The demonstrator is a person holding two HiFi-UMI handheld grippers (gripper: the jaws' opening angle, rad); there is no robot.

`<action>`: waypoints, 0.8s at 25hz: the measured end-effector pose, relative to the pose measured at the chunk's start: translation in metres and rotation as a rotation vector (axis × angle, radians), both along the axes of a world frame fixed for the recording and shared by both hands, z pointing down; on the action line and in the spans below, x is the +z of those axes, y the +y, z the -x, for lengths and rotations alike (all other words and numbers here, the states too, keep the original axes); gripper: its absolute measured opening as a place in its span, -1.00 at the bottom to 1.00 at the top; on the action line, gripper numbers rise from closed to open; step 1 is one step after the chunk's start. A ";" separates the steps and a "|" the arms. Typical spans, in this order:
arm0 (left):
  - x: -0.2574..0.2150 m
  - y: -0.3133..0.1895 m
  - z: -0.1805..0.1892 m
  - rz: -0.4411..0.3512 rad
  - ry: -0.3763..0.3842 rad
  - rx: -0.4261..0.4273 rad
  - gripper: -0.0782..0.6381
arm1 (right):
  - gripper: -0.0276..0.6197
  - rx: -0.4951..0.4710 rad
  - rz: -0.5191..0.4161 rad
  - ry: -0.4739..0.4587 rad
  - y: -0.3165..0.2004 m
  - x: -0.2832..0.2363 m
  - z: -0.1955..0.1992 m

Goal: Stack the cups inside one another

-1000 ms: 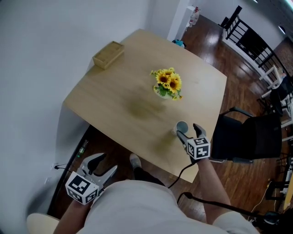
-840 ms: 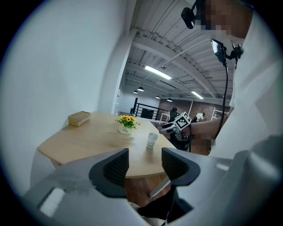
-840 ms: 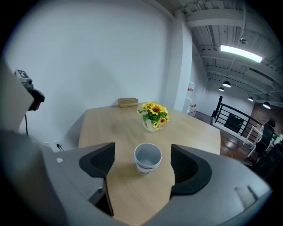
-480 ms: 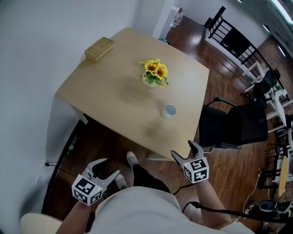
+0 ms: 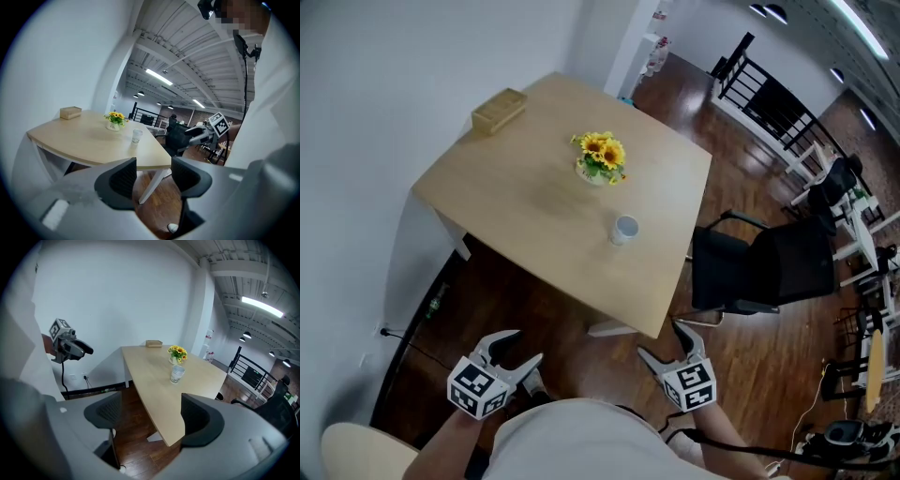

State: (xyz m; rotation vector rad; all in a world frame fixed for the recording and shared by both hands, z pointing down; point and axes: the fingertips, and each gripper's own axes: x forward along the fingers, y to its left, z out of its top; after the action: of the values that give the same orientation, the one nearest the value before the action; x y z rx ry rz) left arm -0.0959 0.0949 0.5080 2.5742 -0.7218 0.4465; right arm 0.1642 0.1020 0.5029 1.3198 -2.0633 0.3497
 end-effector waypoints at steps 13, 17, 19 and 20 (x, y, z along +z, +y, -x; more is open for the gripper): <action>-0.030 0.111 -0.192 -0.041 0.016 0.130 -0.10 | 0.33 -0.022 -0.029 -0.062 0.136 -0.007 -0.110; -0.030 0.149 -0.219 -0.045 -0.015 0.126 -0.10 | 0.33 -0.035 -0.044 -0.105 0.168 -0.007 -0.134; -0.025 0.166 -0.224 -0.039 -0.034 0.112 -0.10 | 0.33 -0.048 -0.052 -0.124 0.183 -0.004 -0.141; -0.022 0.173 -0.226 -0.034 -0.040 0.100 -0.10 | 0.33 -0.053 -0.053 -0.134 0.190 -0.002 -0.144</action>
State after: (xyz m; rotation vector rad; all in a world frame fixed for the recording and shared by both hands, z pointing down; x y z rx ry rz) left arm 0.1297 0.2682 0.4856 2.6484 -0.6218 0.5233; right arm 0.3080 0.2922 0.5009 1.3004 -2.2283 0.3713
